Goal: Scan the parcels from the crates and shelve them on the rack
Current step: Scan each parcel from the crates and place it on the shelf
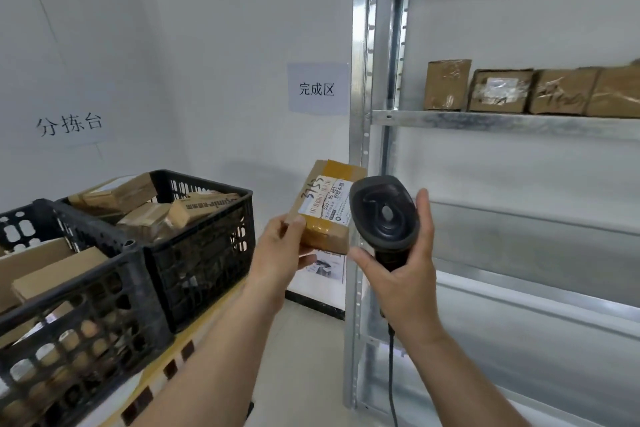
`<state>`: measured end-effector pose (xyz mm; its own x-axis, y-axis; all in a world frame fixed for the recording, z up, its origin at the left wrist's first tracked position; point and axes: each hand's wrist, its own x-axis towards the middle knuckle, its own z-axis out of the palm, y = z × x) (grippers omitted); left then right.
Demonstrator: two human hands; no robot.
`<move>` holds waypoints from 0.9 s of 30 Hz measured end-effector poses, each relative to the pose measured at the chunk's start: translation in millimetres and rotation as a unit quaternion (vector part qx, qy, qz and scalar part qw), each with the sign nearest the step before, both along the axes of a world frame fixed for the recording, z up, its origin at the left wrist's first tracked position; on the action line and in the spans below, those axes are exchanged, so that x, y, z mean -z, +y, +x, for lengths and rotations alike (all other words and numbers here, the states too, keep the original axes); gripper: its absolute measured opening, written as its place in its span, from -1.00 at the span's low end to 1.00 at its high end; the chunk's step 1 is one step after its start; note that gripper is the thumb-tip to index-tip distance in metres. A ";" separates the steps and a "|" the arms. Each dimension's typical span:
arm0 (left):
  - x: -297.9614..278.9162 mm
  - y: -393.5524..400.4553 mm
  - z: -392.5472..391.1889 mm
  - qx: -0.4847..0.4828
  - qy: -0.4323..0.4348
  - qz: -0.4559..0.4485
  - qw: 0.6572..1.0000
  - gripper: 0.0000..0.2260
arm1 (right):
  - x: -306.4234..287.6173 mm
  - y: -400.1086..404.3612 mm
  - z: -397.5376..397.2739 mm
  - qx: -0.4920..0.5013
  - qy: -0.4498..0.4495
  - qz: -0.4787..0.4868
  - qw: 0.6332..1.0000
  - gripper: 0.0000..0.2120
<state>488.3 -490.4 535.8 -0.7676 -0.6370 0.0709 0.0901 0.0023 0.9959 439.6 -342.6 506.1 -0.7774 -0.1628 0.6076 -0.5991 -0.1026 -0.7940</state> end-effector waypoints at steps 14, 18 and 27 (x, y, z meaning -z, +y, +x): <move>-36.8 88.1 -23.2 0.188 0.037 -0.134 0.972 -0.46 | -35.4 82.7 -29.2 0.154 0.020 -0.016 0.988 -0.02; -55.1 100.3 -36.3 0.156 0.061 -0.150 0.974 -0.49 | -59.9 98.3 -40.3 0.154 0.018 -0.014 0.988 -0.02; -78.8 96.0 -83.3 0.099 0.096 -0.175 0.975 -0.65 | -101.7 93.1 -85.5 0.136 0.032 0.027 0.990 -0.01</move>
